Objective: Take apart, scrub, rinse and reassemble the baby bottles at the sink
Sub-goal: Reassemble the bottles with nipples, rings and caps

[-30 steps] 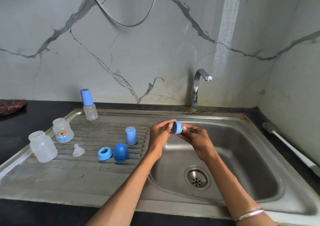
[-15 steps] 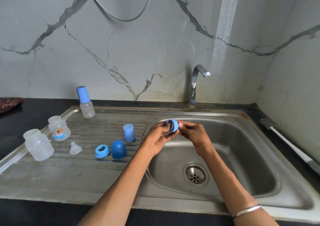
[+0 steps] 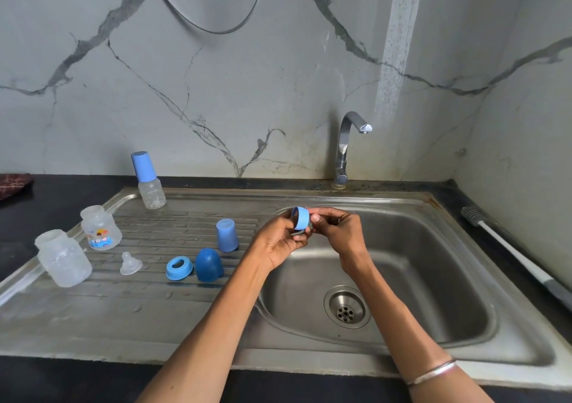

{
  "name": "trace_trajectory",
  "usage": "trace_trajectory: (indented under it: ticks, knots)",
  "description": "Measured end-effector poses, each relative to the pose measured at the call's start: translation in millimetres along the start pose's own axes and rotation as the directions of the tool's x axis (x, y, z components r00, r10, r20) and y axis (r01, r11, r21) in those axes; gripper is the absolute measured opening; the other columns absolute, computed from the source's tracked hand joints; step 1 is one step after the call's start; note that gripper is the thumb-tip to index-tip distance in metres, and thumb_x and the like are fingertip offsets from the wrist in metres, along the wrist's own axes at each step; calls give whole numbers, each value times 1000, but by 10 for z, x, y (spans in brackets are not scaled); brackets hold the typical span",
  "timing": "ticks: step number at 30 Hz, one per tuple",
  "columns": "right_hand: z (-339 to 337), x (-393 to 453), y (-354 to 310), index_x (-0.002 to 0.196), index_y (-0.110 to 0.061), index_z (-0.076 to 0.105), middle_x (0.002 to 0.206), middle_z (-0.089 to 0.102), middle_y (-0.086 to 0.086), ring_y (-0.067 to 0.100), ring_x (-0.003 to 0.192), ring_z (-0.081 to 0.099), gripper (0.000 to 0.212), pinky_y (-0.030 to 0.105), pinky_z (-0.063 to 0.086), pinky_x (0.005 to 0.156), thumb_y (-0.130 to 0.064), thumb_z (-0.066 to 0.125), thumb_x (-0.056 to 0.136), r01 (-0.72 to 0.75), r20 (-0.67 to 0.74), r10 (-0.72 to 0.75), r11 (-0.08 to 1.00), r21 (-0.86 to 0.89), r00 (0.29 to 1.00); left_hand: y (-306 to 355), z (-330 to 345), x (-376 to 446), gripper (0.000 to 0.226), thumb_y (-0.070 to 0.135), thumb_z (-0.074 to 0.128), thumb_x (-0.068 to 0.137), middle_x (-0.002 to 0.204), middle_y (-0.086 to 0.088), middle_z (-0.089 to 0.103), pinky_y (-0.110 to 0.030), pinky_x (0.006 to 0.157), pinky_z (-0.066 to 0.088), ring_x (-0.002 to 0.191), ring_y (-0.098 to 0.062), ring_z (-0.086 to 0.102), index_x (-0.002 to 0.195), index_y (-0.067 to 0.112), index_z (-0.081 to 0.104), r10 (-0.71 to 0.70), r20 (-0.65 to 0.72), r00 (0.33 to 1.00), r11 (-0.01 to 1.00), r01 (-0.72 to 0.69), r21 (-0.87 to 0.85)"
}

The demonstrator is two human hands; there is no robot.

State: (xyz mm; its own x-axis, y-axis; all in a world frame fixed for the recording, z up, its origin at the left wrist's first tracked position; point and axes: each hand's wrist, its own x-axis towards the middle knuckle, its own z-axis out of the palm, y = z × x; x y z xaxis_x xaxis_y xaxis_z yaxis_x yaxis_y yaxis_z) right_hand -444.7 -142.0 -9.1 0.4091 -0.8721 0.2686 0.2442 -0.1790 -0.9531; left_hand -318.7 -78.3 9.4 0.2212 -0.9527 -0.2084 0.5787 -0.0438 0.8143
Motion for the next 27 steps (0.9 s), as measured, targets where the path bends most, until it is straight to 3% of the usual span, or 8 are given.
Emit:
trace_trajectory:
  ticks: [2, 4, 6, 8, 13, 17, 23, 27]
  knots:
    - [-5, -10, 13, 97, -8, 77, 92, 78, 5, 16, 84, 74, 20, 25, 58, 75, 6, 64, 90, -3, -17, 3, 1000, 2, 1000, -19, -5, -15, 37, -16, 40, 91, 87, -18, 62, -19, 49, 44, 65, -18, 59, 122, -7, 58, -3, 4, 1000, 999, 4, -40]
    - [-39, -6, 38, 97, -9, 77, 92, 78, 4, 17, 85, 74, 19, 25, 58, 76, 4, 64, 91, 2, -49, -3, 1000, -17, 999, -50, -12, -34, 28, -14, 44, 95, 93, -21, 67, -26, 64, 58, 78, -24, 66, 114, -4, 62, -10, 39, 999, 996, 14, -86]
    - [-81, 12, 77, 101, -5, 77, 95, 78, 6, 18, 89, 74, 17, 25, 58, 77, 2, 65, 91, -4, -66, 1, 999, -38, 998, -80, -24, -47, 28, -16, 47, 94, 99, -22, 71, -33, 80, 61, 88, -28, 70, 114, -4, 63, 4, 86, 996, 996, 4, -90]
    - [-111, 28, 101, 103, -4, 76, 97, 77, 6, 18, 91, 74, 17, 24, 58, 77, 1, 65, 92, -17, -69, 15, 999, -35, 997, -93, -17, -40, 34, -19, 49, 91, 105, -22, 71, -35, 86, 60, 94, -29, 71, 119, -5, 62, 24, 105, 994, 997, -16, -73]
    - [-118, 36, 85, 98, -7, 76, 91, 77, 7, 18, 86, 74, 14, 24, 58, 76, -1, 66, 91, -32, -71, 32, 999, -7, 997, -59, -23, -15, 43, -15, 51, 90, 106, -18, 71, -27, 75, 56, 88, -26, 71, 127, 4, 63, 25, 121, 992, 999, -19, -50]
    - [-86, 47, 71, 97, -6, 76, 92, 77, 9, 18, 84, 74, 13, 22, 57, 73, 0, 67, 91, -24, -77, 23, 1000, -7, 997, -41, -2, -19, 40, -14, 49, 90, 101, -19, 69, -20, 63, 49, 81, -23, 69, 121, 5, 66, 23, 86, 996, 997, -17, -72]
    - [-62, 42, 64, 99, -2, 76, 92, 77, 10, 17, 82, 74, 14, 21, 57, 72, 2, 66, 90, -5, -74, 3, 1000, -24, 997, -64, 22, 4, 38, -15, 44, 88, 90, -18, 70, -18, 54, 35, 71, -22, 68, 108, 6, 68, -12, 26, 1000, 994, 15, -107]
    - [-33, 27, 49, 101, 0, 76, 94, 77, 9, 15, 82, 74, 17, 21, 56, 73, 6, 63, 91, -1, -44, 0, 1000, -12, 999, -55, 5, -4, 43, -17, 41, 86, 94, -21, 65, -20, 53, 34, 67, -23, 67, 108, 6, 69, -44, 3, 999, 989, 43, -144]
